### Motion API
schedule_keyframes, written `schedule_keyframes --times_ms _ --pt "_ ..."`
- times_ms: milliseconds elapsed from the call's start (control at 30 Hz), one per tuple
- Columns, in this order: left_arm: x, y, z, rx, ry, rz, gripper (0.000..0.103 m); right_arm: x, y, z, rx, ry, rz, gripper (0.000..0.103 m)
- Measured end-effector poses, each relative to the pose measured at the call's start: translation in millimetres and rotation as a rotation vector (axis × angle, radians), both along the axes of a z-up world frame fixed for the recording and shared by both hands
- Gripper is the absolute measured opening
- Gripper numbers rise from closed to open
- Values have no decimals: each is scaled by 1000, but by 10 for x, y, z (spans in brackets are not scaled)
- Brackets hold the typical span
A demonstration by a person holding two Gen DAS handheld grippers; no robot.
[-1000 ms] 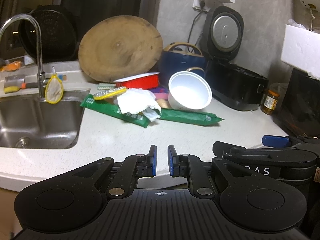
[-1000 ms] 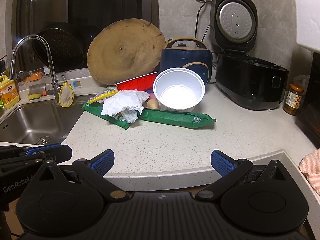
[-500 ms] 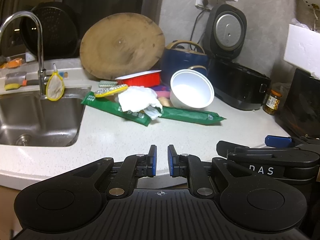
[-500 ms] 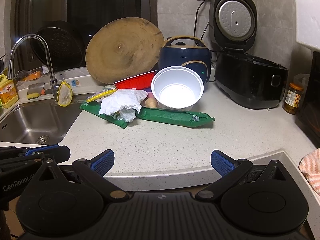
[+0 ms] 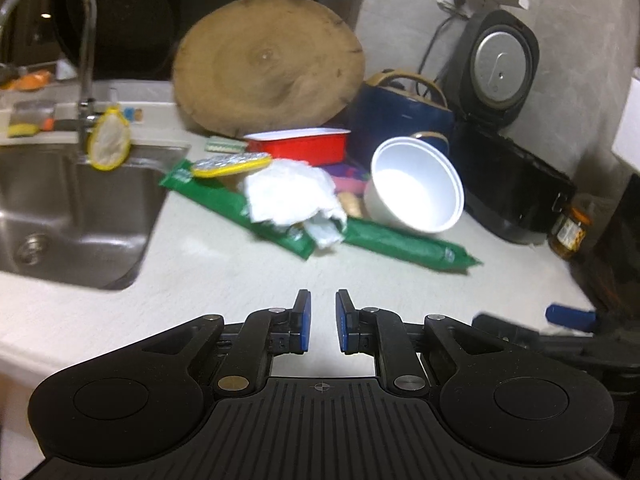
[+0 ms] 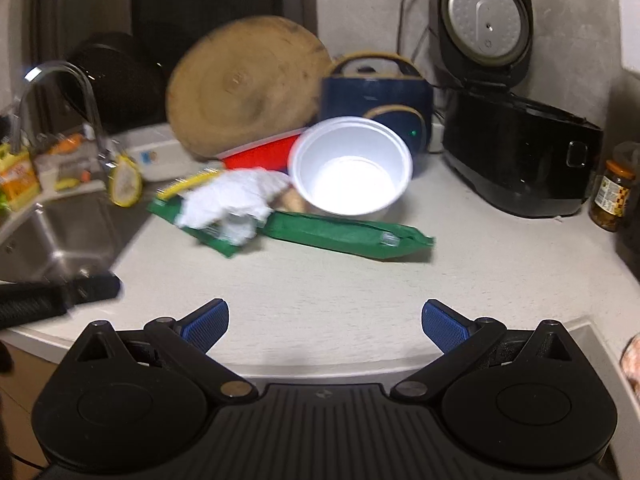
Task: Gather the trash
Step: 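Grasp the white plastic bowl rim with the left tool while the right tool moves toward the garlic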
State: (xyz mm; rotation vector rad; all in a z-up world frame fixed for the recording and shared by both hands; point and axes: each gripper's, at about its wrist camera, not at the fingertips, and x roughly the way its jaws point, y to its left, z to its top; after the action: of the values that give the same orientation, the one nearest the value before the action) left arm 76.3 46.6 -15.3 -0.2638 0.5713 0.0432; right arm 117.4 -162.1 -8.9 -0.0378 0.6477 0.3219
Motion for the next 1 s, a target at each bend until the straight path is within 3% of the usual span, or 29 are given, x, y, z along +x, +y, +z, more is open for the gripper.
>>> schedule_keyframes --times_ms 167,367,500,733,867,1000 --pt "676 -2 20 -135 15 -71 16 505 -257 -118 -24 30 -60 103" --pt "1563 -316 135 -83 -1 -123 16 1166 -670 -232 1 58 -99 103" --pt "2041 -401 68 -84 33 -43 16 1576 -823 -357 -34 108 -95 103" --pt "2516 -495 -152 -54 129 24 16 2059 -1145 -646 23 219 -118 103" --pt "2656 -524 -291 -74 189 34 16 2187 -1236 -754 62 277 -126 103" --pt "2751 -510 -355 -118 205 29 16 2267 -1273 -770 71 272 -119 103"
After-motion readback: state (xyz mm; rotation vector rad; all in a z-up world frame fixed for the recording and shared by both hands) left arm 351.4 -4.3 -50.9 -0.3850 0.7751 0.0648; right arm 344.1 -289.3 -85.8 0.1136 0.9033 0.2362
